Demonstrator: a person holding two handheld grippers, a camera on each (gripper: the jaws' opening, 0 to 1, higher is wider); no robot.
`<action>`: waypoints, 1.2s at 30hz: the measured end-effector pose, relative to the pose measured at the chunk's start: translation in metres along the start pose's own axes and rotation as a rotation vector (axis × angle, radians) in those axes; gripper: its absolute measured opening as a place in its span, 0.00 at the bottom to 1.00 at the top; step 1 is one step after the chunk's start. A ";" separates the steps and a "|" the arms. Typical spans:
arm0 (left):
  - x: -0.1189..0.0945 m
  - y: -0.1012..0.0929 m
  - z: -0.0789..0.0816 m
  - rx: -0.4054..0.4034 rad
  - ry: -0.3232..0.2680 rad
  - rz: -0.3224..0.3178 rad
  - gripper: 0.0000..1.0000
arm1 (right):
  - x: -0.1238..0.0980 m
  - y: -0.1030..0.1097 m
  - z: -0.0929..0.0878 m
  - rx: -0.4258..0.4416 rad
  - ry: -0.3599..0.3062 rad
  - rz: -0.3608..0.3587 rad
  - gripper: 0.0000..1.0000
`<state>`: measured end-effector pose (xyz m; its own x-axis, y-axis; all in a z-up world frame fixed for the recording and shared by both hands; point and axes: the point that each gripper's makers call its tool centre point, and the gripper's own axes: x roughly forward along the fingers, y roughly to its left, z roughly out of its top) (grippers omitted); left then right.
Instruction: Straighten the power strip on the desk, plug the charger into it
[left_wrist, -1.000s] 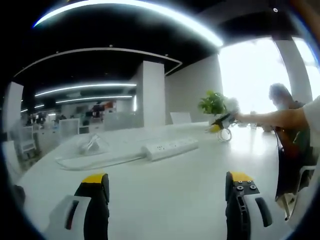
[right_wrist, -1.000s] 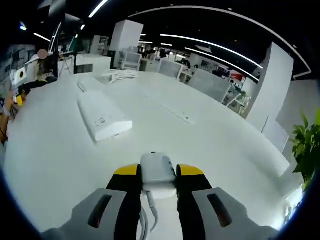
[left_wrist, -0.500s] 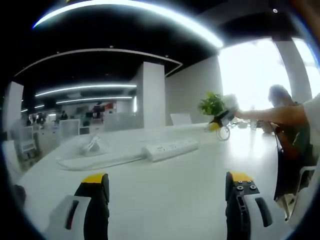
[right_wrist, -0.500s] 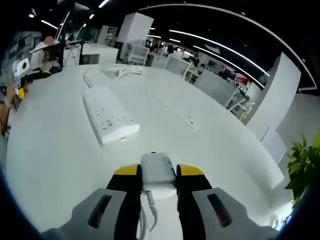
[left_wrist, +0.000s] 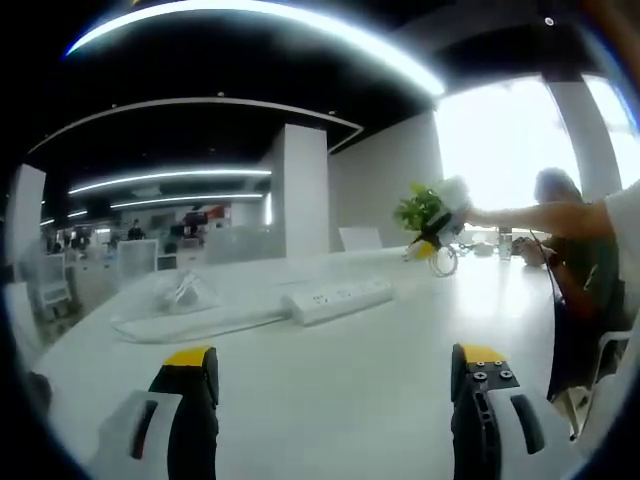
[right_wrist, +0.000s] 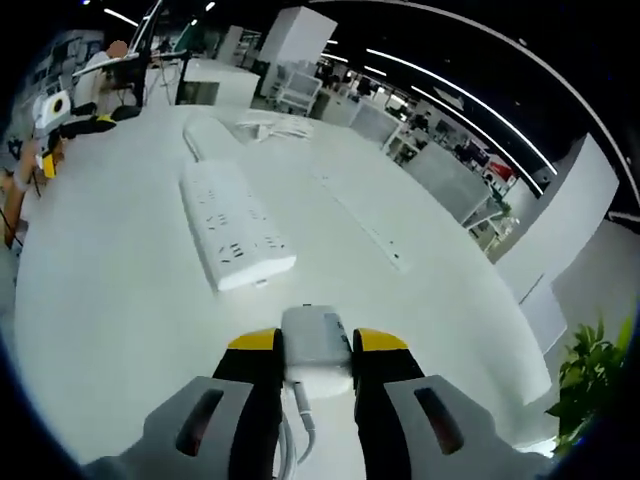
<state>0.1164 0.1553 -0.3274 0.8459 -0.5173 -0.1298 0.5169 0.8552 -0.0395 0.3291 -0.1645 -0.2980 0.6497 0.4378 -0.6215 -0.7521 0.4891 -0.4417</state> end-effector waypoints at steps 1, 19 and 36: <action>0.000 0.000 0.000 0.000 0.000 0.000 0.99 | 0.000 0.003 0.002 -0.008 0.005 0.002 0.24; -0.003 0.004 -0.001 -0.006 -0.006 0.006 0.99 | 0.011 0.025 0.029 -0.098 0.034 0.042 0.25; -0.004 0.005 -0.004 -0.011 -0.004 0.010 0.99 | 0.020 0.046 0.050 -0.213 0.065 0.094 0.25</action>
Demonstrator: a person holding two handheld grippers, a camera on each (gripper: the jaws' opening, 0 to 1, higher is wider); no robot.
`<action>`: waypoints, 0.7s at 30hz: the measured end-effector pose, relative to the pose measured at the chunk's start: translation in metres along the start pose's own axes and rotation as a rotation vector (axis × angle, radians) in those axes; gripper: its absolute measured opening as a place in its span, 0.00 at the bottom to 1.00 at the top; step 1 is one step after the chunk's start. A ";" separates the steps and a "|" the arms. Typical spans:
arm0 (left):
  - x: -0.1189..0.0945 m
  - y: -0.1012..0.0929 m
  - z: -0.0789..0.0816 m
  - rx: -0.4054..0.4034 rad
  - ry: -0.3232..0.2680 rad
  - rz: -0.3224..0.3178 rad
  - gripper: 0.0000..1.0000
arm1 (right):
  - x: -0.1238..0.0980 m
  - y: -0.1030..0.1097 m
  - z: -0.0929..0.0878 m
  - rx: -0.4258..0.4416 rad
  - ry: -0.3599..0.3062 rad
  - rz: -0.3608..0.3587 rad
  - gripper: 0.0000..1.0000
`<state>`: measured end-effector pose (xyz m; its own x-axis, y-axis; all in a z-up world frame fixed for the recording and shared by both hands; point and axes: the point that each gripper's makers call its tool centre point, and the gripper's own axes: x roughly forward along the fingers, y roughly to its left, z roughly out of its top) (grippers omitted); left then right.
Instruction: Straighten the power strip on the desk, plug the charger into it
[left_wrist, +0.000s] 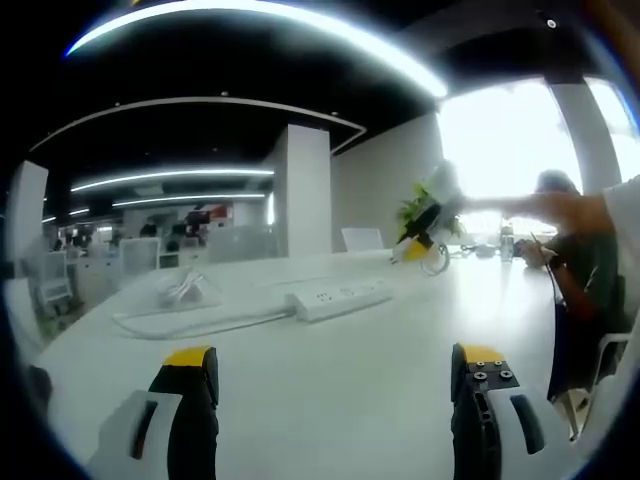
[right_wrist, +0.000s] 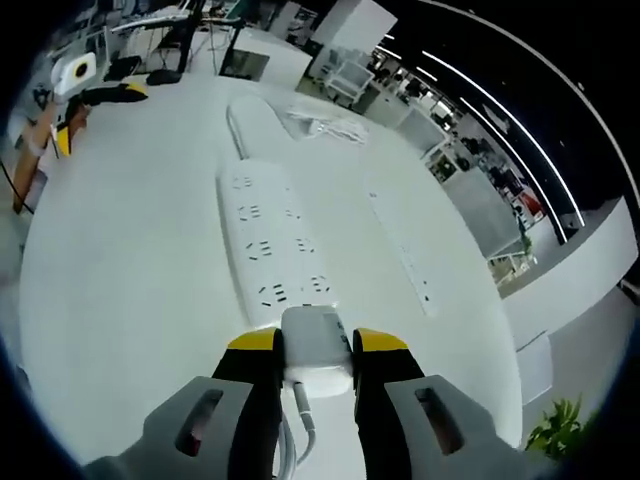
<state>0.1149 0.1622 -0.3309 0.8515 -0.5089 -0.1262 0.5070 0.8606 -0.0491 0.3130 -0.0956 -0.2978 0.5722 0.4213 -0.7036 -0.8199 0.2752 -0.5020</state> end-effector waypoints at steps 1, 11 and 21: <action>0.000 0.000 0.000 -0.001 0.000 0.001 0.99 | 0.000 0.001 0.001 -0.003 0.002 0.003 0.25; -0.001 0.000 -0.001 -0.002 0.003 0.001 0.99 | 0.008 0.007 0.010 -0.060 0.037 0.039 0.25; -0.001 0.000 -0.002 -0.003 0.004 0.001 0.99 | 0.014 0.013 0.013 -0.131 0.101 0.065 0.25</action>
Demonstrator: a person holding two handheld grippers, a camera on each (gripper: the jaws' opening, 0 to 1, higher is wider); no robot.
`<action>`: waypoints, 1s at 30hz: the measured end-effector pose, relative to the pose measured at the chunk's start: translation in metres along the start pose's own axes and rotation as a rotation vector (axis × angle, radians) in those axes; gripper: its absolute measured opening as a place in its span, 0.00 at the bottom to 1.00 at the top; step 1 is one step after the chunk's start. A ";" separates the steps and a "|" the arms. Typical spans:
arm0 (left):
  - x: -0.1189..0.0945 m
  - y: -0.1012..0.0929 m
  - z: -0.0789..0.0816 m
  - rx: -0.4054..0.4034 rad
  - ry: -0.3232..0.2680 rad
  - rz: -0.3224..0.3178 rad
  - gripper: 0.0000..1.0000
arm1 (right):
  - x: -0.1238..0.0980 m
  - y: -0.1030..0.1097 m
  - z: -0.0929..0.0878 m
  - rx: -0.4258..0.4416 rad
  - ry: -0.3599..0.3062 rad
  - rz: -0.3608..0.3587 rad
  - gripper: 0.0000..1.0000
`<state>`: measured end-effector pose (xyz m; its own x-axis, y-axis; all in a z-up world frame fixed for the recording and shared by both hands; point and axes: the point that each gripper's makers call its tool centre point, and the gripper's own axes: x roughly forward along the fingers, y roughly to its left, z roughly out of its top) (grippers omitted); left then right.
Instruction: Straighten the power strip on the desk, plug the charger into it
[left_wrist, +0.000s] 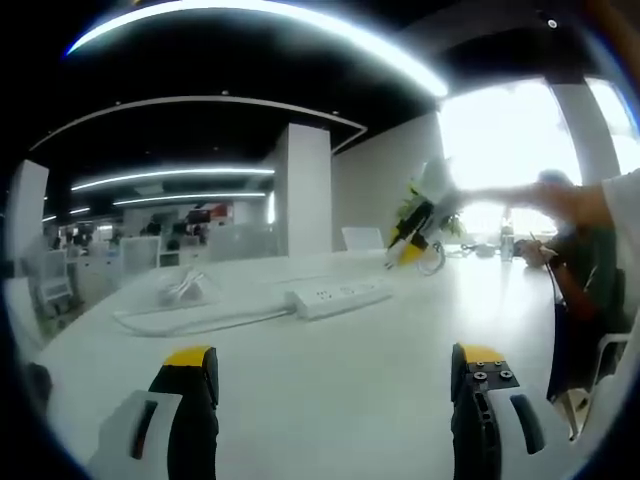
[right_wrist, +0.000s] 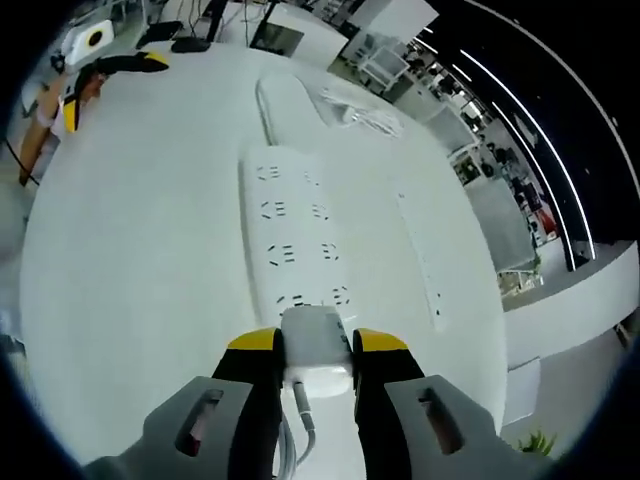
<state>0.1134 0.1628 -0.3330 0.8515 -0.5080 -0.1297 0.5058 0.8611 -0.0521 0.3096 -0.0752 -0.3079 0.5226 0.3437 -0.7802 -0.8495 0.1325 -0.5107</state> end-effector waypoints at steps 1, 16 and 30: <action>0.000 0.000 0.000 0.000 0.000 0.000 0.99 | 0.000 0.001 0.000 -0.003 0.004 0.001 0.25; 0.000 0.001 -0.002 -0.001 0.007 0.002 0.99 | 0.011 0.016 0.004 -0.102 0.116 0.047 0.25; 0.000 0.001 -0.001 0.004 0.012 0.002 0.99 | 0.017 0.014 0.006 -0.180 0.192 0.067 0.25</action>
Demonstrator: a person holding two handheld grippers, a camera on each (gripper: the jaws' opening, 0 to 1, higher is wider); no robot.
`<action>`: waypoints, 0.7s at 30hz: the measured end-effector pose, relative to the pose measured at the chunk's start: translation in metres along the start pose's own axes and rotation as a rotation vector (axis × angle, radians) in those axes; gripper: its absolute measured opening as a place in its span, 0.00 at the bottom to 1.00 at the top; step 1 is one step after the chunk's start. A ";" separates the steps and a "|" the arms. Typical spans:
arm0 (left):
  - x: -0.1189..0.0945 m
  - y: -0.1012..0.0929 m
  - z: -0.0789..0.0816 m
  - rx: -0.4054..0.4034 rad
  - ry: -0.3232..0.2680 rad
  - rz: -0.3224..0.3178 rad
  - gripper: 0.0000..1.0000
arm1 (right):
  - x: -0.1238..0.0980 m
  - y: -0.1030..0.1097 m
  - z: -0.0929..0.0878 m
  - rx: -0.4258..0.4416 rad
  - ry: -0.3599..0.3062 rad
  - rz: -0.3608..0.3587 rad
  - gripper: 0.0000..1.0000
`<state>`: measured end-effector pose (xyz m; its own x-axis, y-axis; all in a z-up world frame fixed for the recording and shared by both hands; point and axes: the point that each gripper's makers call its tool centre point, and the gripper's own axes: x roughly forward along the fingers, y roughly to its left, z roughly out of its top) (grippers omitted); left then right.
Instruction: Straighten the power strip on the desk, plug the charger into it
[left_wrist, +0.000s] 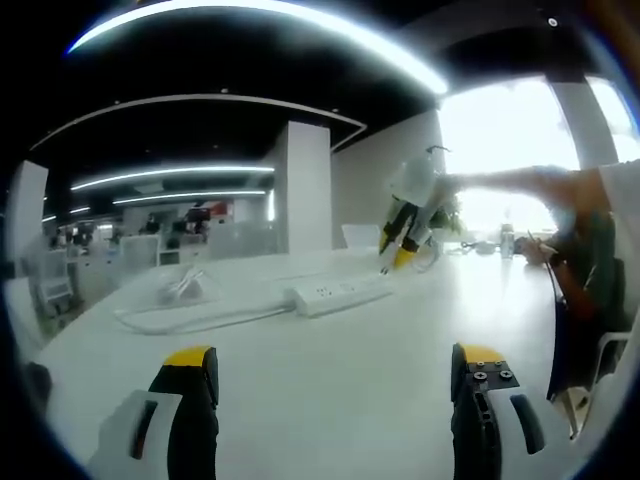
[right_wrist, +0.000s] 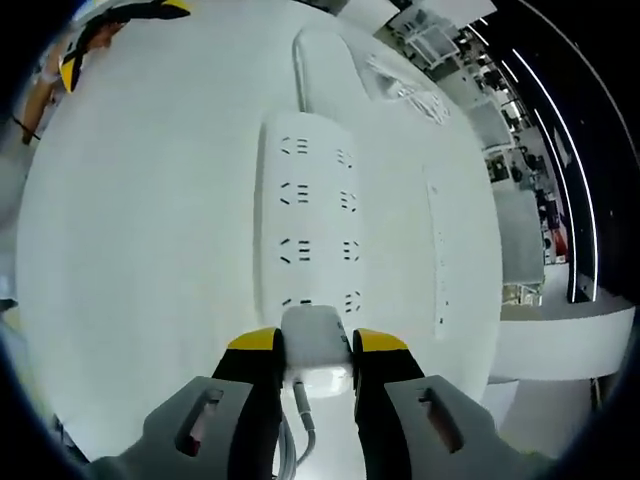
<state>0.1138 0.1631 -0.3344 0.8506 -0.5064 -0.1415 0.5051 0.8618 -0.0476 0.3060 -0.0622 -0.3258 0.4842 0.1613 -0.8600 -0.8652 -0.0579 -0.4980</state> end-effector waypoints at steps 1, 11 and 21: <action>0.000 0.000 0.000 0.001 -0.001 0.001 0.99 | 0.000 0.000 0.000 -0.002 0.003 0.001 0.25; -0.001 0.002 0.001 0.004 -0.003 0.005 0.99 | 0.004 0.000 -0.003 -0.031 0.037 0.014 0.25; 0.000 0.000 0.001 0.005 -0.003 0.000 0.99 | 0.006 0.000 0.001 -0.058 0.063 0.027 0.25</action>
<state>0.1146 0.1632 -0.3331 0.8509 -0.5067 -0.1386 0.5060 0.8615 -0.0431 0.3087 -0.0607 -0.3309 0.4692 0.0964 -0.8778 -0.8702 -0.1185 -0.4782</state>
